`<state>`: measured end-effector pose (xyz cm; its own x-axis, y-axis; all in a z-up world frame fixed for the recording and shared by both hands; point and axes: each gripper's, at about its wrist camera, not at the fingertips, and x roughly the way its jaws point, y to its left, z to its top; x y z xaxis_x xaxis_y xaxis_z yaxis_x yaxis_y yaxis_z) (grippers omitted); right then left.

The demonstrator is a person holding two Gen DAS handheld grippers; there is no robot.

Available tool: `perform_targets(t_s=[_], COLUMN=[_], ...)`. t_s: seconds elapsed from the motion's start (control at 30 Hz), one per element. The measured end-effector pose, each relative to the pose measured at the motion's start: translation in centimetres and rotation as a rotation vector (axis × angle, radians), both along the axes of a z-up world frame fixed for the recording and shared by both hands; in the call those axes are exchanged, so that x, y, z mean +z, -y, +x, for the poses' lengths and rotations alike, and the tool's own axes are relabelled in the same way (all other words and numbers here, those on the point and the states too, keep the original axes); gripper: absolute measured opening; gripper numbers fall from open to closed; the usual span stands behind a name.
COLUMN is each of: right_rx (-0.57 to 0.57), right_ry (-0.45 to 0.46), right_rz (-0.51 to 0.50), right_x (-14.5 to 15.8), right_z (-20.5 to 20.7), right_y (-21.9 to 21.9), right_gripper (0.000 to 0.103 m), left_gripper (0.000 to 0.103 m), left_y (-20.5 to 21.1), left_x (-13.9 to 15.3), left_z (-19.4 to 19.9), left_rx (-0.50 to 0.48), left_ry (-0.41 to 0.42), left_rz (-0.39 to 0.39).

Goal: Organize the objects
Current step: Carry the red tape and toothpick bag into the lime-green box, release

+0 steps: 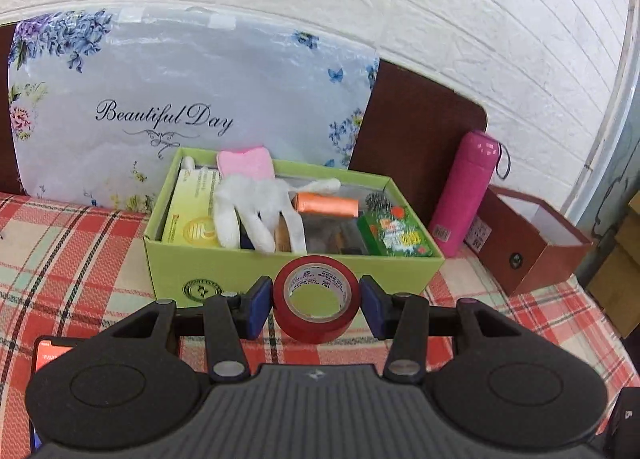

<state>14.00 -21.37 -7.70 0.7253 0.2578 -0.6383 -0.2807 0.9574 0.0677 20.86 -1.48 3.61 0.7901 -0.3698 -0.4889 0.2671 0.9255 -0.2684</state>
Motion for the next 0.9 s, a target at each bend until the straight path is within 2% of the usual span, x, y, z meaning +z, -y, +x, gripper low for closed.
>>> perform_targets(t_s=[0.17, 0.3, 0.47, 0.5, 0.53, 0.57, 0.6, 0.7, 0.73, 0.9], right_rx=[0.028, 0.047, 0.021, 0.01, 0.005, 0.004, -0.004, -0.001, -0.002, -0.062], right_ry=[0.175, 0.328, 0.433, 0.444, 0.442, 0.417, 0.387, 0.362, 0.364, 0.319], right_rz=[0.051, 0.03, -0.004, -0.012, -0.028, -0.054, -0.085, -0.128, -0.116, -0.066], right_x=[4.7, 8.4, 9.7, 9.3, 8.6, 7.8, 7.0, 5.1, 4.8, 5.6], right_z=[1.4, 4.7, 9.7, 10.7, 11.7, 12.6, 13.2, 12.4, 11.8, 10.0], right_y=[-0.7, -2.2, -4.0, -4.2, -4.4, -4.7, -4.8, -4.5, -4.1, -2.8], right_gripper=[0.02, 0.021, 0.022, 0.027, 0.053, 0.073, 0.097, 0.098, 0.103, 0.103], left_gripper=[0.05, 0.05, 0.05, 0.051, 0.064, 0.085, 0.088, 0.088, 0.088, 0.088], left_y=[-0.4, -0.5, -0.9, -1.0, -1.2, -1.3, -1.5, -2.4, -2.7, -2.7], left_x=[2.3, 4.6, 5.5, 5.2, 4.6, 3.8, 2.9, 0.4, -0.1, 0.1], left_z=[1.3, 3.2, 6.2, 6.8, 7.4, 8.0, 8.7, 9.1, 8.7, 5.1], left_rx=[0.0, 0.015, 0.036, 0.048, 0.052, 0.052, 0.069, 0.116, 0.123, 0.139], left_ry=[0.037, 0.084, 0.123, 0.137, 0.155, 0.153, 0.128, 0.041, 0.036, 0.094], left_rz=[-0.028, -0.04, -0.053, -0.053, -0.055, -0.047, -0.027, 0.009, 0.005, 0.056])
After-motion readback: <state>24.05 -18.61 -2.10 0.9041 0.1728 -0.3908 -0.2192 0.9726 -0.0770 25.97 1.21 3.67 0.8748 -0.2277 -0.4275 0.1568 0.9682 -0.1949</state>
